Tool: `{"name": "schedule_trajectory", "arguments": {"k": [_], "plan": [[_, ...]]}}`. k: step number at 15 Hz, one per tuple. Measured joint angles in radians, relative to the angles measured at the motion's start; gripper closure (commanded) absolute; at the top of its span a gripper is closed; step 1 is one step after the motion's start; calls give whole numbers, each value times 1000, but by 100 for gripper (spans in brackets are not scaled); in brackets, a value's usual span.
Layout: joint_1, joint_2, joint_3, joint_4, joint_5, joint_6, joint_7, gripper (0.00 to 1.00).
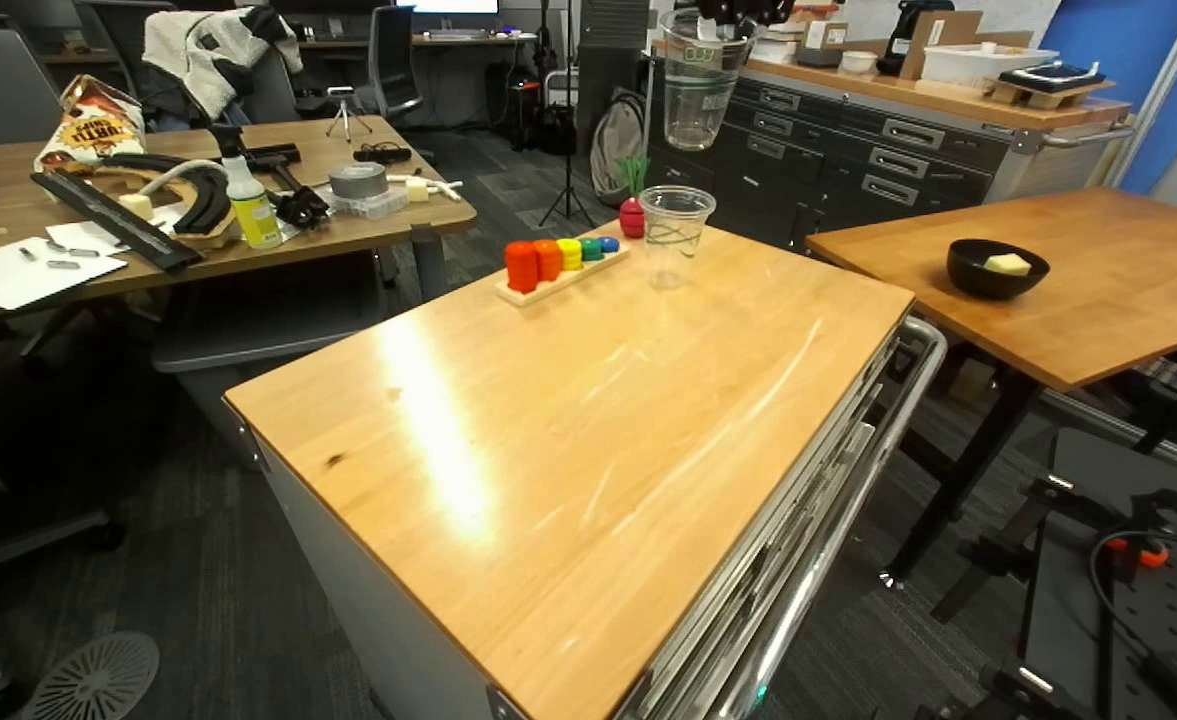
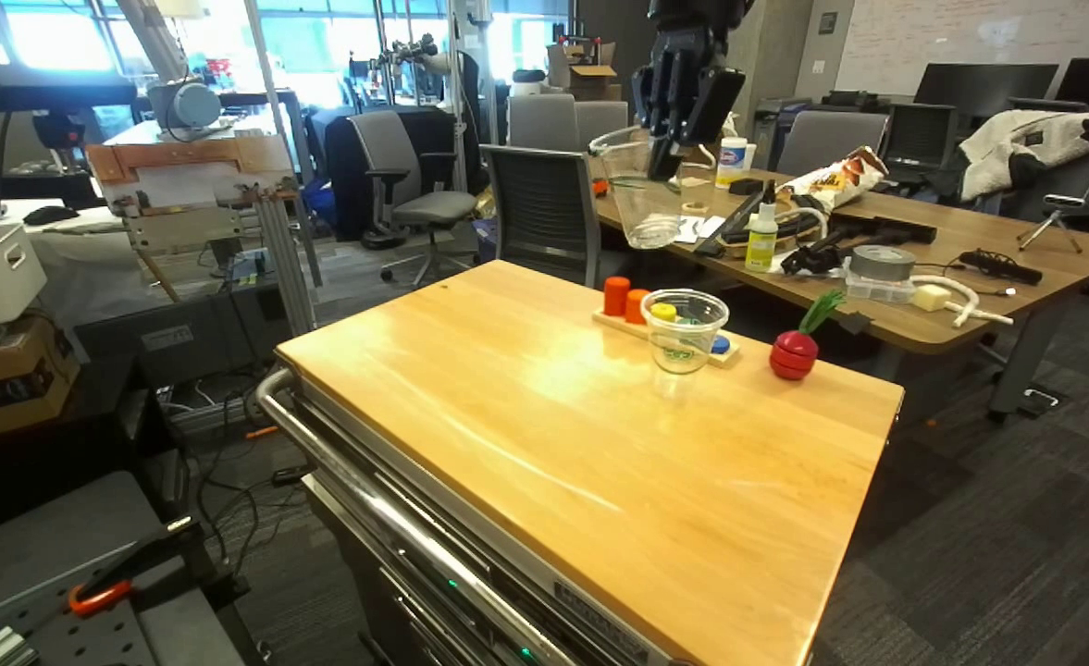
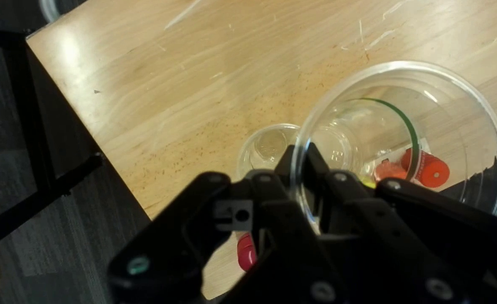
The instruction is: Pick up the two cups and stack them with the third cup
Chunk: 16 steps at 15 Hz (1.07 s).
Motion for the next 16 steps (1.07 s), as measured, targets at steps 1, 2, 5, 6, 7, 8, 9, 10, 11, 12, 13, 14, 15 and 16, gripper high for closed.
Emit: {"name": "schedule_trajectory", "arguments": {"k": [1,2,5,6,7,8,9,10,11,12,13,14,15,16], "plan": [[-4,21,0,15,0,0,-4,98],[-8,42,0,28,0,0,-8,98],[-20,95,-1,62,0,3,-23,98],[-25,111,-1,72,0,5,-27,98],[-30,125,-2,83,0,5,-32,98],[-36,138,-2,93,0,5,-37,98],[-41,150,-2,103,0,5,-41,98],[-46,161,-2,114,0,5,-45,98],[-50,170,-2,123,1,5,-51,98],[-54,178,-2,133,4,4,-56,98],[-56,184,-2,141,5,4,-60,98],[-59,190,-2,149,10,4,-63,98],[-61,195,-2,156,20,3,-65,98],[-63,198,-2,161,27,2,-69,98]]}}
